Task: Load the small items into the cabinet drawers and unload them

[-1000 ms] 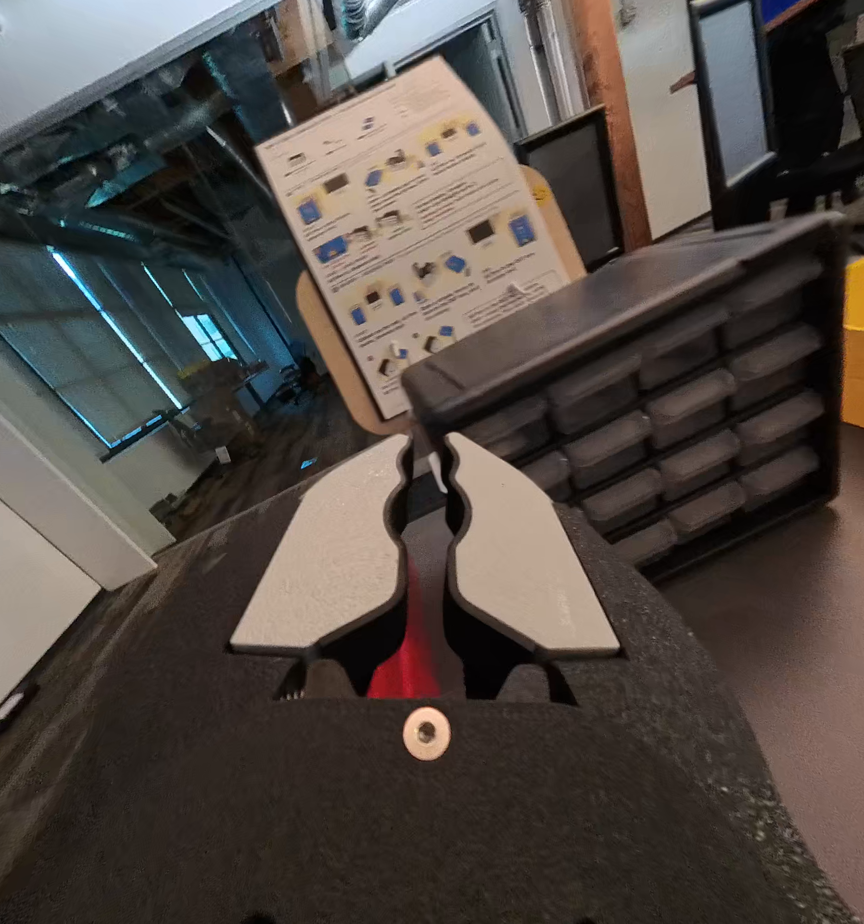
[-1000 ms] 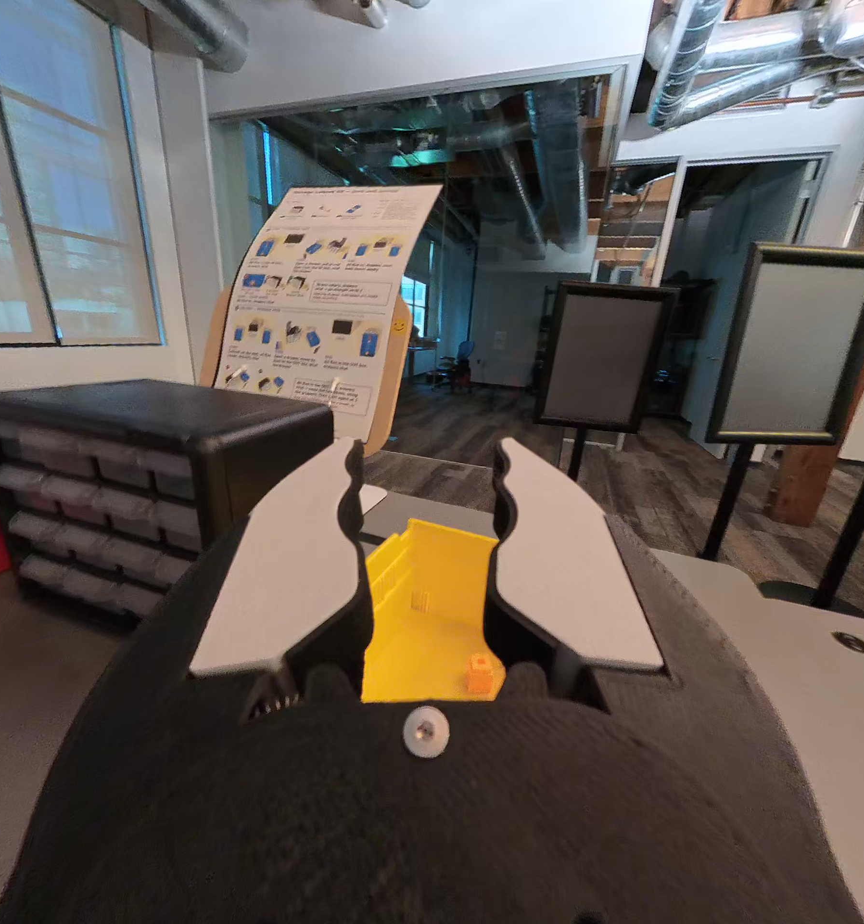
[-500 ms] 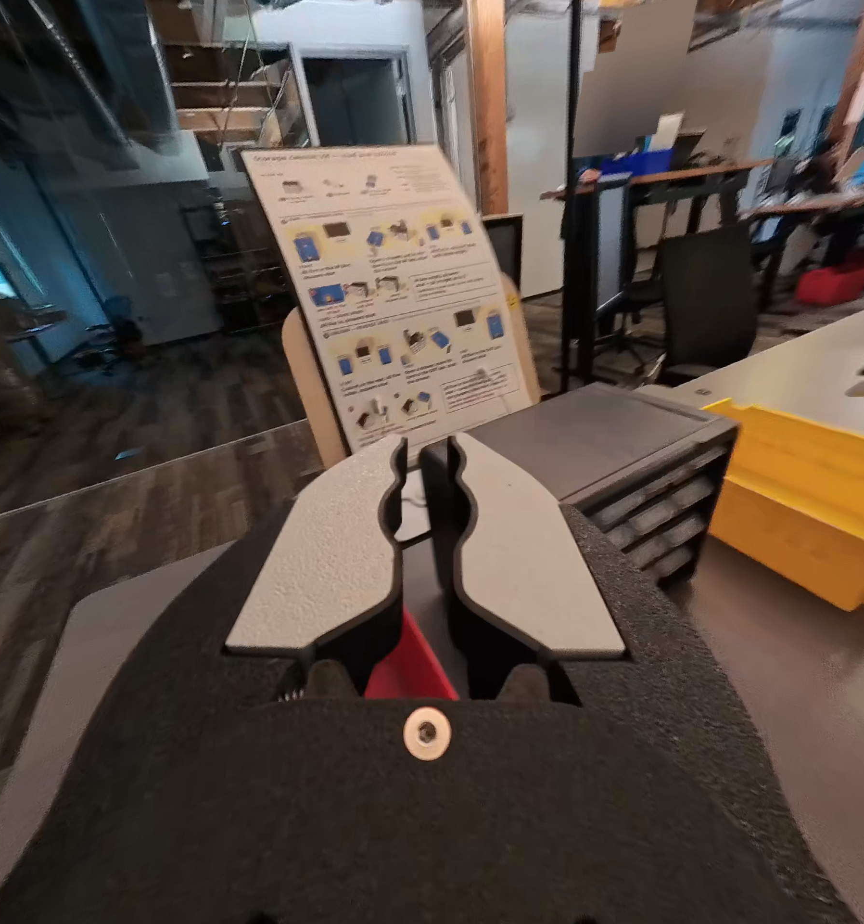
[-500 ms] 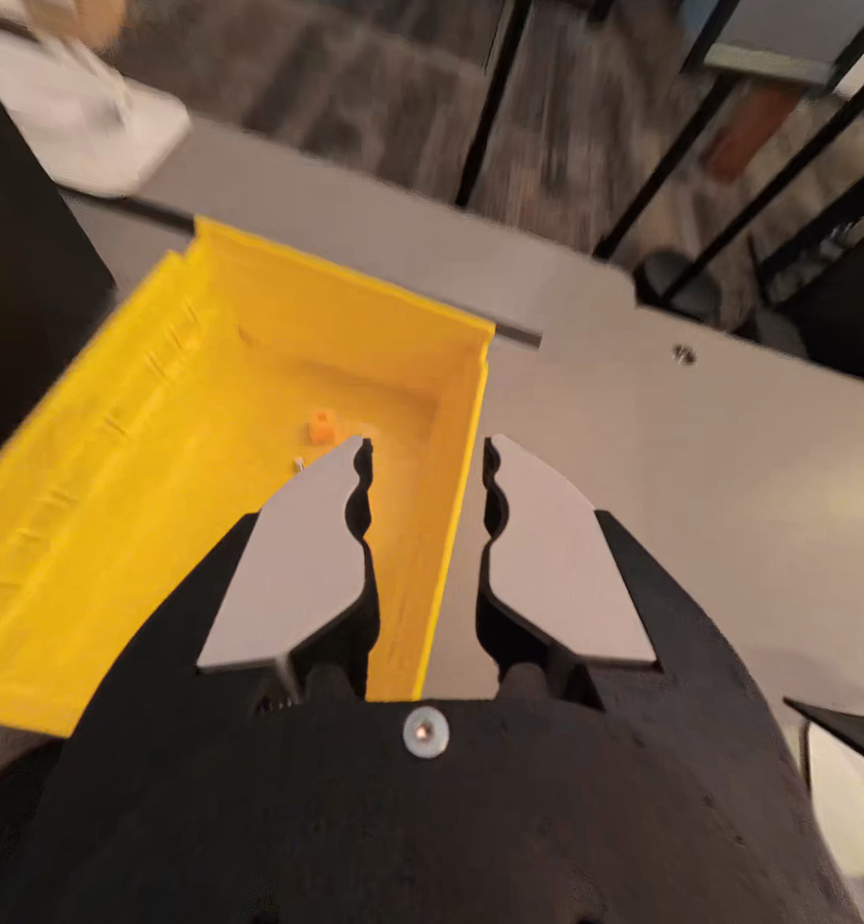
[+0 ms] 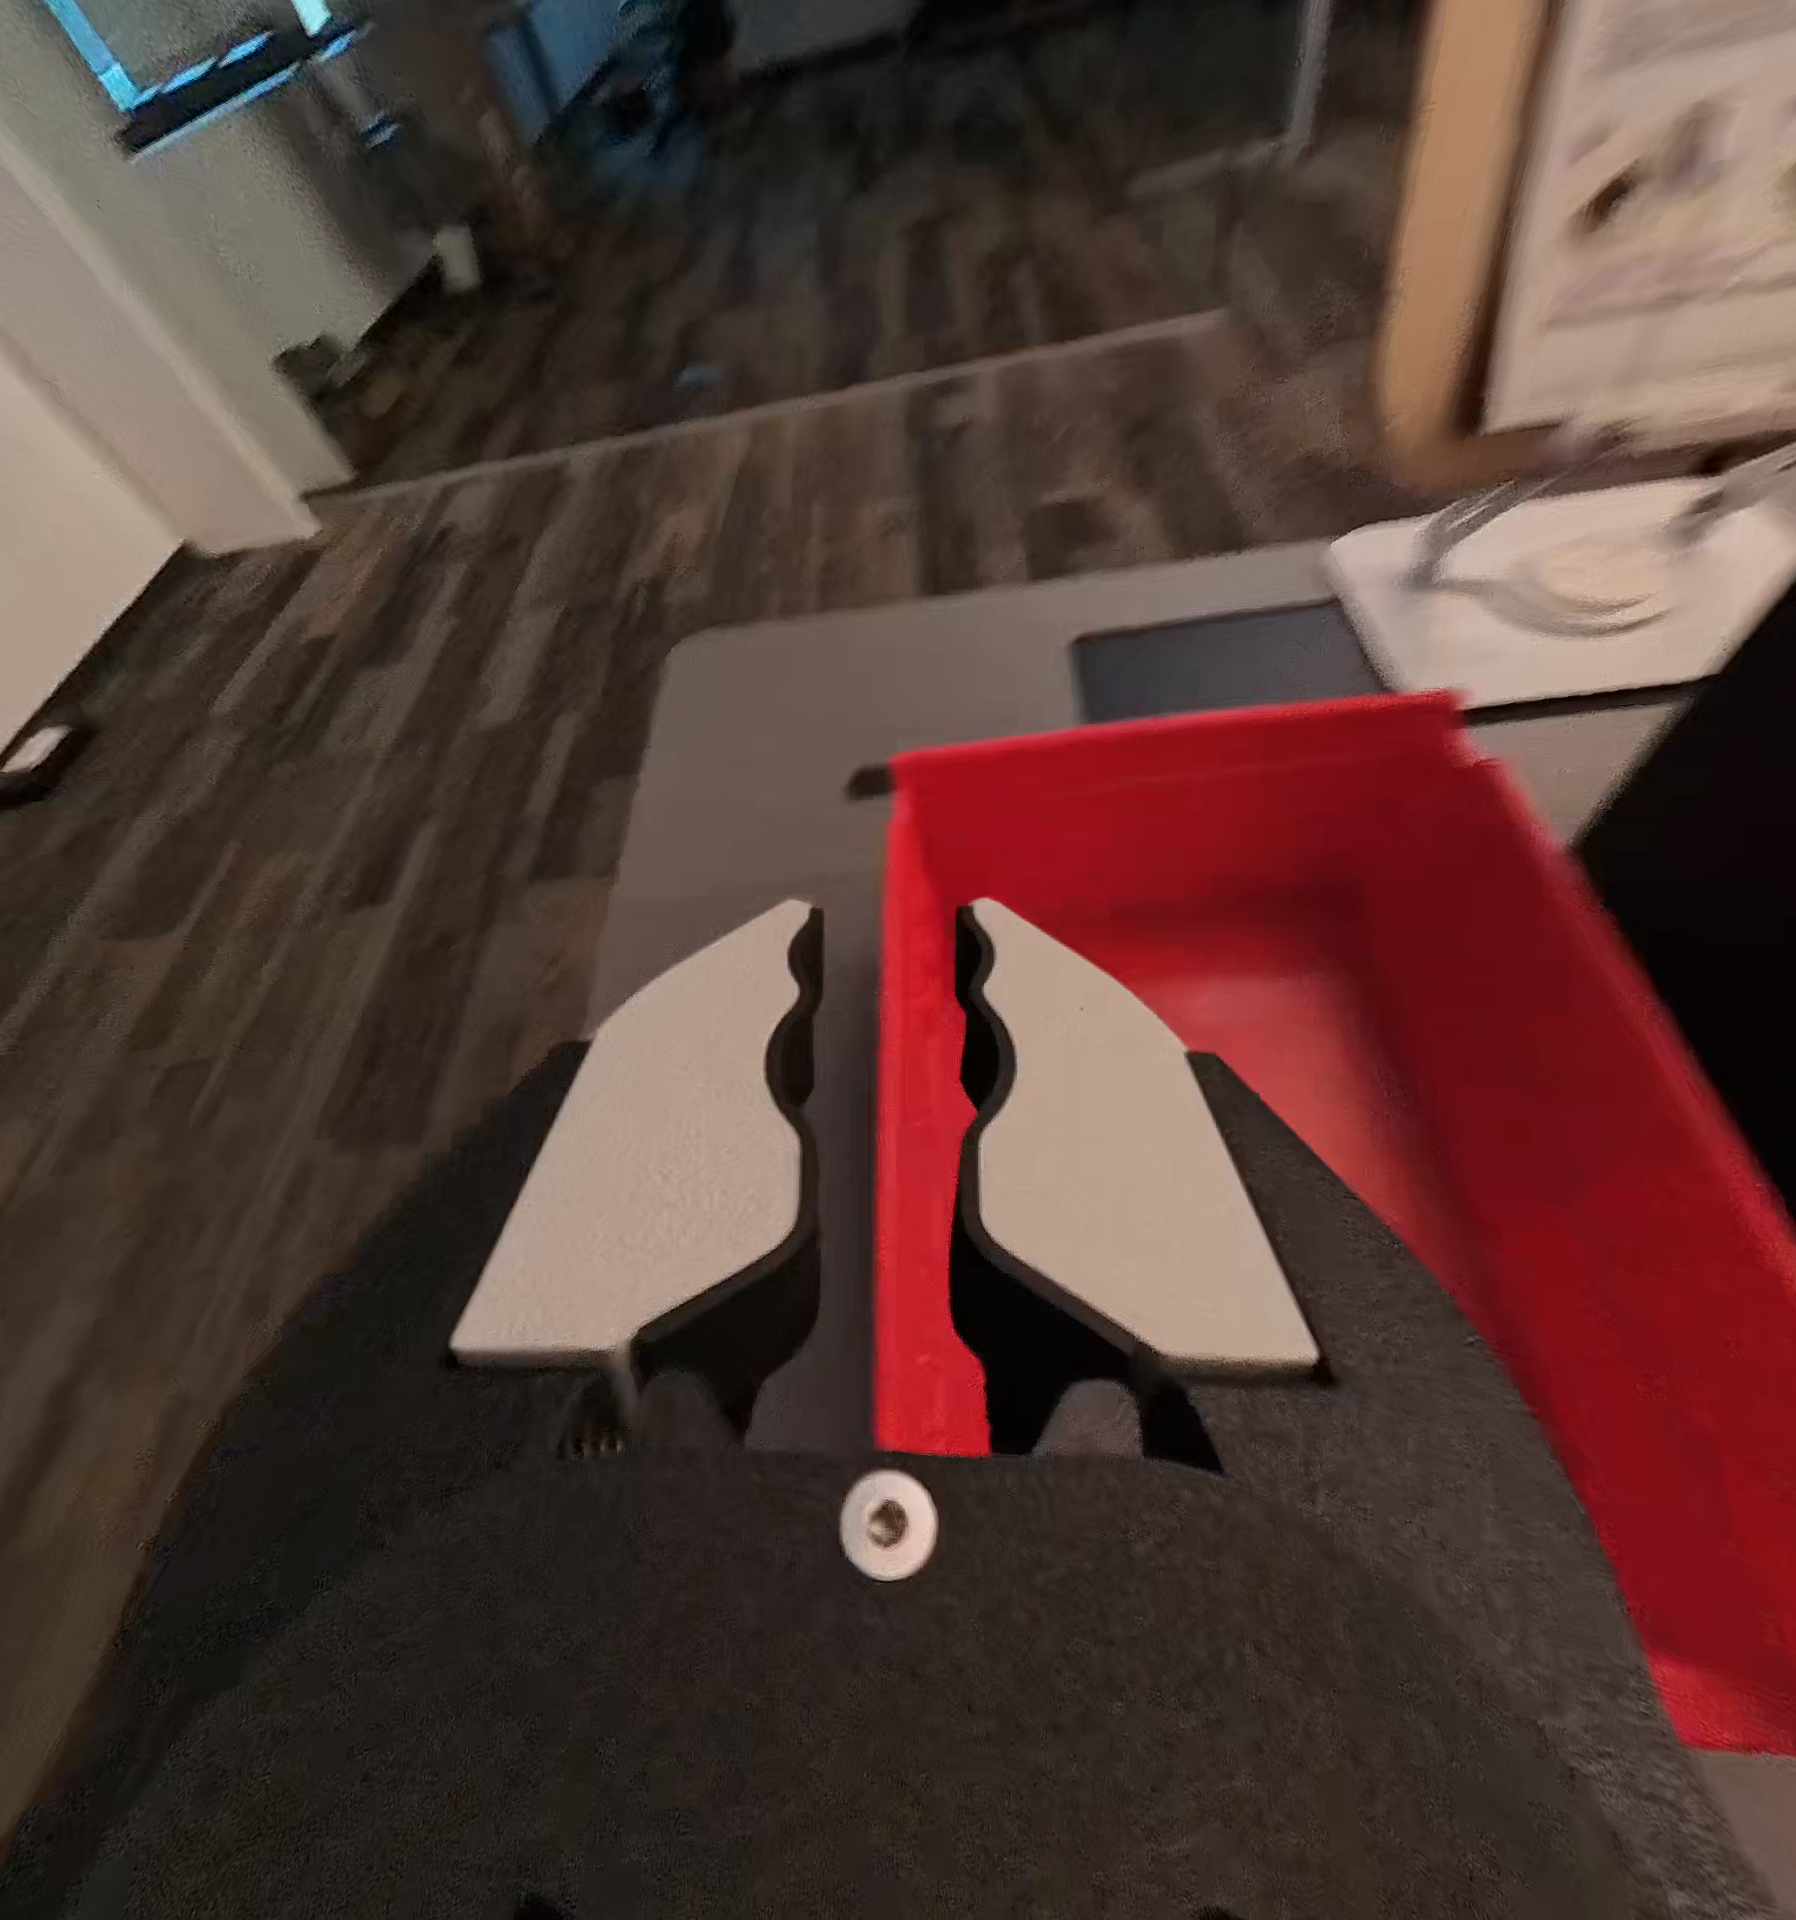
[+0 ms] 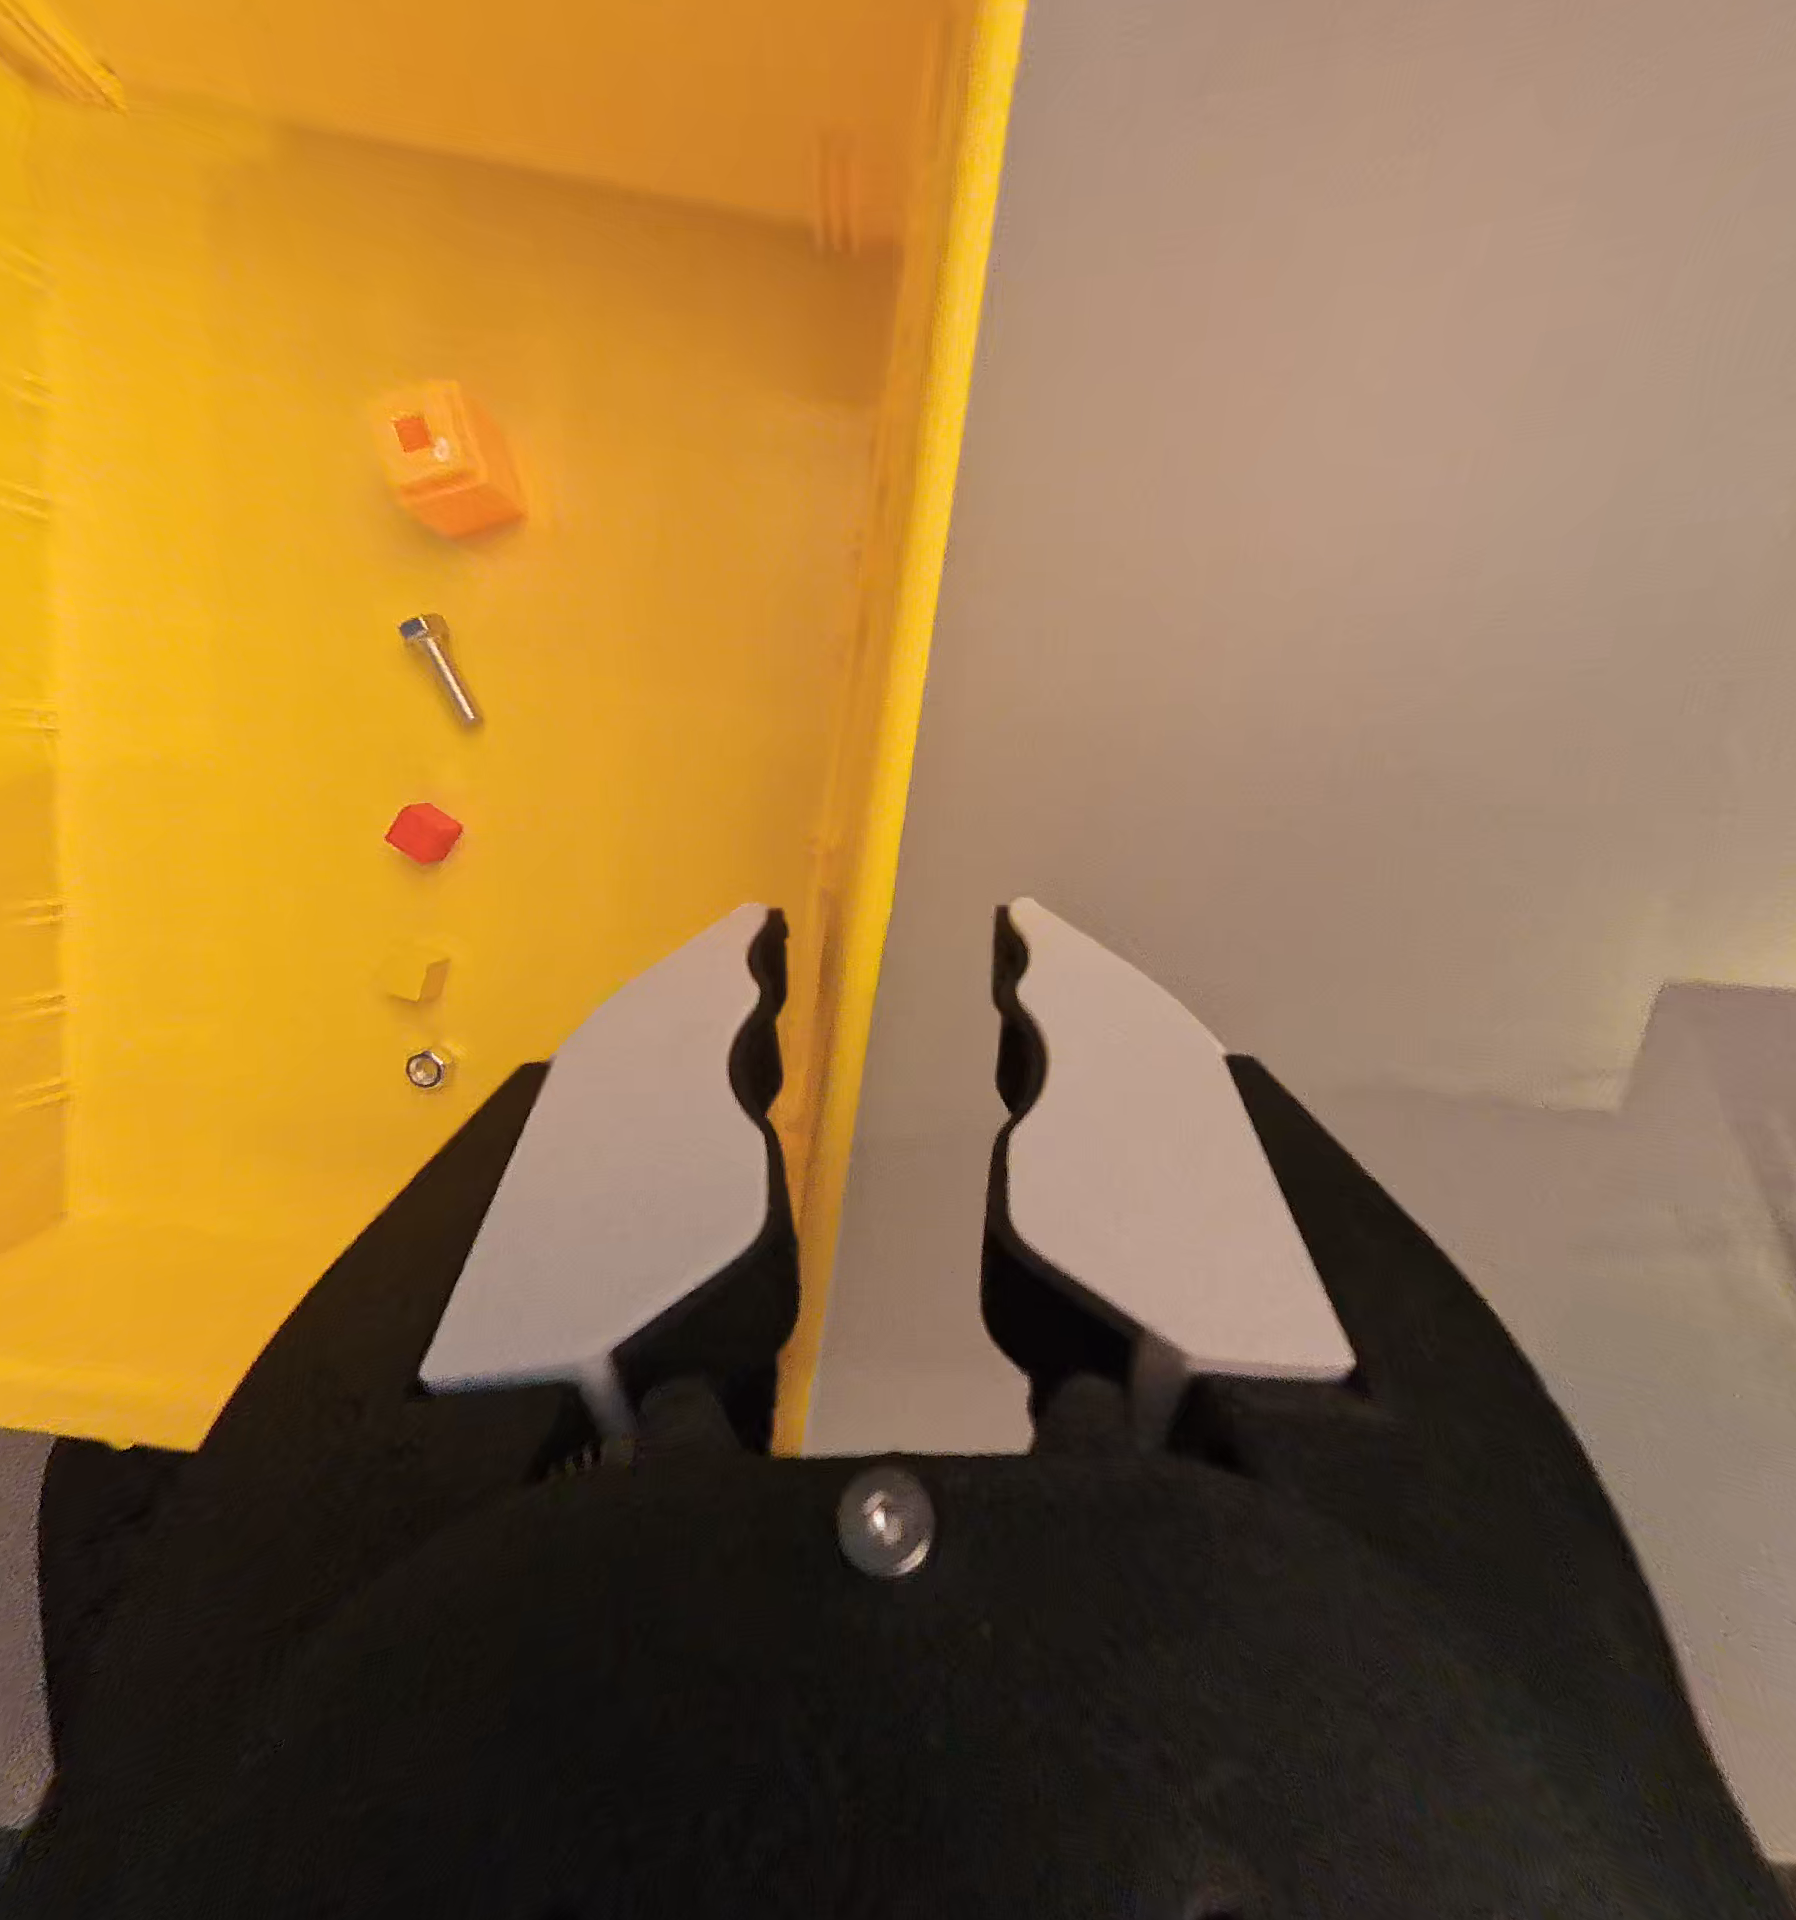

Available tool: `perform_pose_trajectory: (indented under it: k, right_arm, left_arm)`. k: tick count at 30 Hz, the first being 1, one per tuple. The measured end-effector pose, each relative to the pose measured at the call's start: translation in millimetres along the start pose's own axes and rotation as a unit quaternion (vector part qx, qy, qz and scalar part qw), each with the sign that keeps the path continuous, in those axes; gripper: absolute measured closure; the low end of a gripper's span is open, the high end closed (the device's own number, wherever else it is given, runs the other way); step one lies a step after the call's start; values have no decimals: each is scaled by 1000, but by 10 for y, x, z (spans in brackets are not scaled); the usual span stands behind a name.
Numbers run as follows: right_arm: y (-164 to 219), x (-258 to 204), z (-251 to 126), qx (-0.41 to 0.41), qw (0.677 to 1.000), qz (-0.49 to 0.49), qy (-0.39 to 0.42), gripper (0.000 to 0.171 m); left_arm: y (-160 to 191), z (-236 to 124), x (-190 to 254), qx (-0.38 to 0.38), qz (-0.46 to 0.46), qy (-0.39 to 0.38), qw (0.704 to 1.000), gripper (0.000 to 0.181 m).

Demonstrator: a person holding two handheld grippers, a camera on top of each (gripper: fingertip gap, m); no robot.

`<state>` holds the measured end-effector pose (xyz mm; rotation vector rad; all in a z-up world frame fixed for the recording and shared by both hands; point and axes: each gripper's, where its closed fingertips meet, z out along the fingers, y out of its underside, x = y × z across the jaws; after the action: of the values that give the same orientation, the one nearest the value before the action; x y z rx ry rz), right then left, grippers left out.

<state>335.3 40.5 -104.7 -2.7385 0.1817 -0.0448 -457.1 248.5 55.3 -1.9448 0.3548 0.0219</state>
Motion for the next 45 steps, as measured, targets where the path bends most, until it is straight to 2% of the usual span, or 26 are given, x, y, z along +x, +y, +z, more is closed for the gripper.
perform_pose_trajectory:
  k: [3,6,8,11,14,18,24,41,45]
  right_arm:
    - [55,-37,101,-32,999,16,-25,145]
    - [86,-150,169,-52,996,23,-65,163]
    - [106,-155,205,-63,996,18,-59,163]
    - [115,-189,199,-70,996,3,-46,163]
    - [132,-361,188,-79,995,-12,-67,163]
    - [133,-538,185,-87,995,-24,-51,163]
    - [171,-770,165,-98,993,-20,-65,163]
    - [150,-865,204,-159,984,-15,-76,162]
    - [137,-832,219,-179,982,-20,-50,158]
  left_arm:
    - [315,82,-216,-66,-16,-19,998,157]
    - [559,147,-154,-118,-45,32,992,156]
    - [678,188,-106,-143,-55,57,987,156]
    - [840,246,-125,-179,-57,55,981,156]
    - [991,285,-92,-217,-69,66,972,156]
    - [1112,310,-29,-252,-92,83,960,156]
    - [1324,322,88,-307,-74,104,943,159]
    - [1512,308,122,-365,-43,95,925,171]
    - [1530,318,126,-371,-43,92,923,171]
